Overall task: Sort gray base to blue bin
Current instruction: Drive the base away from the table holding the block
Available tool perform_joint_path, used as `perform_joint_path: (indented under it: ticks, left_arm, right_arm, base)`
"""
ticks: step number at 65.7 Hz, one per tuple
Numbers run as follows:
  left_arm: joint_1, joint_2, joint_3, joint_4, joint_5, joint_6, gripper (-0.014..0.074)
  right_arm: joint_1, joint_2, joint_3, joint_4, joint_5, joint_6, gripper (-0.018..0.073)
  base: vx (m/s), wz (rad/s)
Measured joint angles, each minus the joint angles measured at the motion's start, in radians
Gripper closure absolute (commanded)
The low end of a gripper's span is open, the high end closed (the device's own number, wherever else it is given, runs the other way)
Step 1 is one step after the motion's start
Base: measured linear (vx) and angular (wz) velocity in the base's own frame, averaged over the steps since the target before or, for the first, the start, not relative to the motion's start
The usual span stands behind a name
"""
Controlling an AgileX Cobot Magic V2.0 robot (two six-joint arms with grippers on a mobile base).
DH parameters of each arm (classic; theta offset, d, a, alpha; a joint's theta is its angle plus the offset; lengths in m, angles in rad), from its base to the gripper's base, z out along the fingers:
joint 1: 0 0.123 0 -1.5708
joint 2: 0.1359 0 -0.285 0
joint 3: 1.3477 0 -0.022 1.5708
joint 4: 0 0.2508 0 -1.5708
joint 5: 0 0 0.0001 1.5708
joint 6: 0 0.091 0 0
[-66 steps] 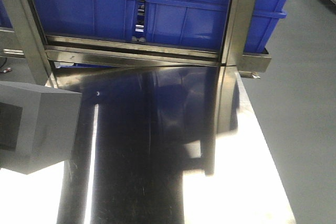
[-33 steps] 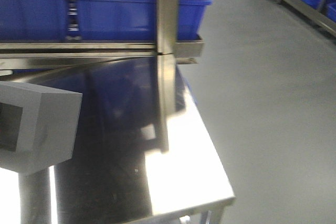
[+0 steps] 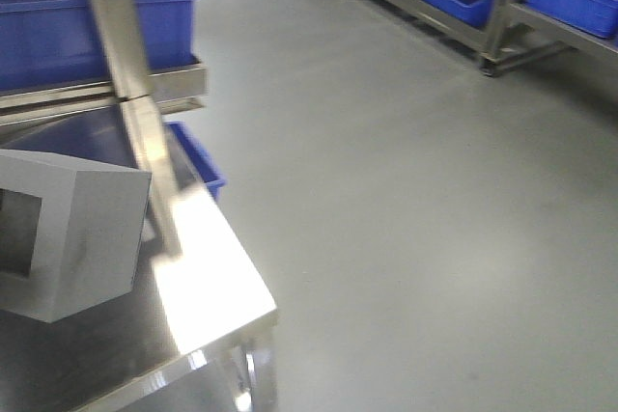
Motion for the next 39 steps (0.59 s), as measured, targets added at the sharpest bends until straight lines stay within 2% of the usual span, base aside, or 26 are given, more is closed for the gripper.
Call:
perform_joint_path:
  ticks: [39]
  left_arm:
    - [0.000, 0.000, 0.000, 0.000, 0.000, 0.000, 0.0603]
  right_arm:
    - [0.000, 0.000, 0.000, 0.000, 0.000, 0.000, 0.0564]
  base:
    - [0.00, -0.59]
